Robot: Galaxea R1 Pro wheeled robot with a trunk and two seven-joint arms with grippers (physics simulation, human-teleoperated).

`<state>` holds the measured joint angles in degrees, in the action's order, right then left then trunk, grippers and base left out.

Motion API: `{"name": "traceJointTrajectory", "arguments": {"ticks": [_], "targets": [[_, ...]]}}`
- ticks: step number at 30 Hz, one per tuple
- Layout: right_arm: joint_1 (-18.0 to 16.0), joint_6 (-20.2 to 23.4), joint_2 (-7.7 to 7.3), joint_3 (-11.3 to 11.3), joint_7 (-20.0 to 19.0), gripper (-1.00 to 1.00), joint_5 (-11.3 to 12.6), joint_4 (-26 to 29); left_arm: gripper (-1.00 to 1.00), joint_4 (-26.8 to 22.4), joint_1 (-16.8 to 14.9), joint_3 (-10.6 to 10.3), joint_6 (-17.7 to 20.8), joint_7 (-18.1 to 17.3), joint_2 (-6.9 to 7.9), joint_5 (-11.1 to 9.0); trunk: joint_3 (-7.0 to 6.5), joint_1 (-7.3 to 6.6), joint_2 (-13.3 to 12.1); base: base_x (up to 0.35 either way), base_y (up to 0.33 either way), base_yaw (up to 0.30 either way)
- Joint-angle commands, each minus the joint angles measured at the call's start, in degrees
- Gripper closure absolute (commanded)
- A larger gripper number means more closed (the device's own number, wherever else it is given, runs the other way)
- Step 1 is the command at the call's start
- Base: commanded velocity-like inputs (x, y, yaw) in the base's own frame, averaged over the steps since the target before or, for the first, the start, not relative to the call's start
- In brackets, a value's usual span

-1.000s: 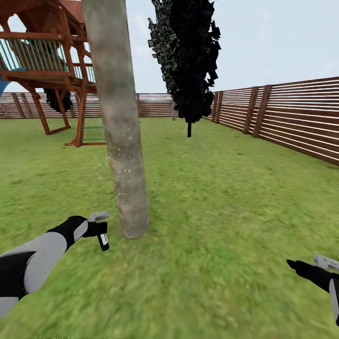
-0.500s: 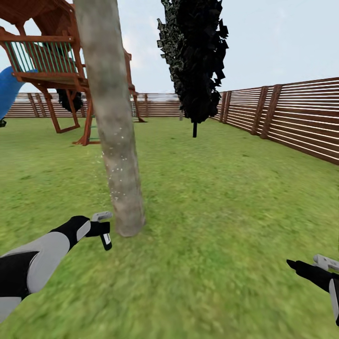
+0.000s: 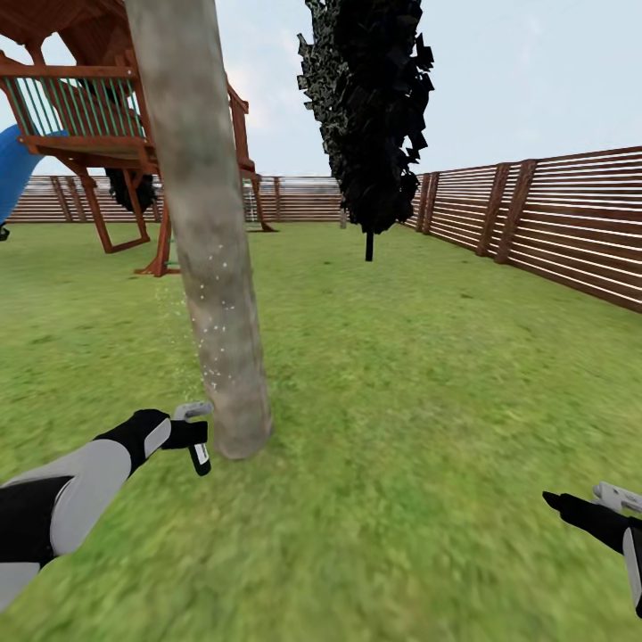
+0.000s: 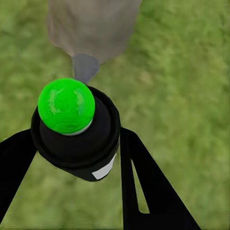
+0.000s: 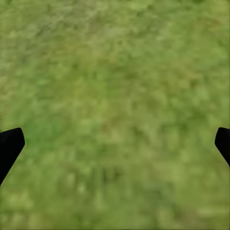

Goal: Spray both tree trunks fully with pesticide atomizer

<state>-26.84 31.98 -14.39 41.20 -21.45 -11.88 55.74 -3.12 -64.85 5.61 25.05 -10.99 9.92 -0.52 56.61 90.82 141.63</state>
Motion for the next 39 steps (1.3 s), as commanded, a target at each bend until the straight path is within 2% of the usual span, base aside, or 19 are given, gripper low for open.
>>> {"name": "traceJointTrajectory", "arguments": {"ticks": [1,4,7,11,13,16,18,20,22,23,28,39], "targets": [[-0.1,0.2,0.04,0.1,-0.5,-1.0,-0.6,0.1,1.0,1.0,0.0,0.5,0.4,-0.1,0.01,0.0,0.05,-0.01,0.0,0.021,0.0,0.0],[-0.1,0.2,0.04,0.1,-0.5,-1.0,-0.6,0.1,1.0,1.7,0.0,0.4,1.0,0.0,0.1,0.1,0.05,-0.01,0.0,0.007,0.0,0.0],[-0.1,0.2,0.06,0.1,-0.5,-1.0,-0.6,0.0,1.0,1.8,0.0,0.3,6.0,0.0,0.31,0.3,0.05,-0.01,0.0,0.001,0.0,0.0],[-0.1,0.2,0.06,0.1,-0.5,-1.0,-0.6,0.0,1.0,1.8,0.0,0.3,7.2,0.0,0.27,0.5,0.05,-0.01,0.0,0.0,0.0,0.005],[-0.1,0.2,0.06,0.1,-0.5,-1.0,-0.7,0.0,1.0,1.8,0.0,0.2,7.3,0.0,0.27,1.2,0.05,-0.01,0.0,0.0,0.0,0.163],[-0.1,0.2,0.06,0.1,-0.5,-1.0,-0.7,0.0,1.0,1.8,0.0,0.2,7.3,0.0,0.04,4.2,0.05,-0.01,0.0,0.009,0.0,0.204],[-0.1,0.2,0.06,0.1,-0.5,-1.0,-0.7,0.0,1.0,1.8,0.0,0.2,7.3,0.1,-0.08,4.7,0.05,-0.01,0.0,0.184,-0.079,0.041],[-0.1,0.2,0.07,0.1,-0.5,-1.0,-0.6,0.1,1.0,1.8,0.0,0.2,7.3,1.3,-0.1,4.7,0.05,-0.01,0.0,0.251,-0.147,0.01],[-0.1,0.2,0.07,0.1,-0.5,-1.0,-0.6,0.1,1.0,1.8,0.0,0.2,7.3,7.9,-0.51,4.6,0.05,-0.01,0.0,0.269,-0.173,0.002],[-0.1,0.2,0.07,0.1,-0.5,-1.0,-0.6,0.1,1.0,1.8,0.0,0.2,7.3,8.6,-0.69,4.6,0.05,-0.01,0.0,0.272,-0.181,0.0],[-0.1,0.2,0.07,0.1,-0.5,-1.0,-0.7,0.1,1.0,1.8,0.0,0.3,7.3,9.4,-0.86,4.5,0.05,-0.01,0.0,0.108,-0.066,0.041],[-0.1,0.2,0.06,0.2,-0.5,-1.0,-0.7,0.1,1.0,1.9,0.0,0.3,7.3,9.5,-0.61,4.5,0.05,-0.01,0.0,0.001,-0.001,0.239]]}}
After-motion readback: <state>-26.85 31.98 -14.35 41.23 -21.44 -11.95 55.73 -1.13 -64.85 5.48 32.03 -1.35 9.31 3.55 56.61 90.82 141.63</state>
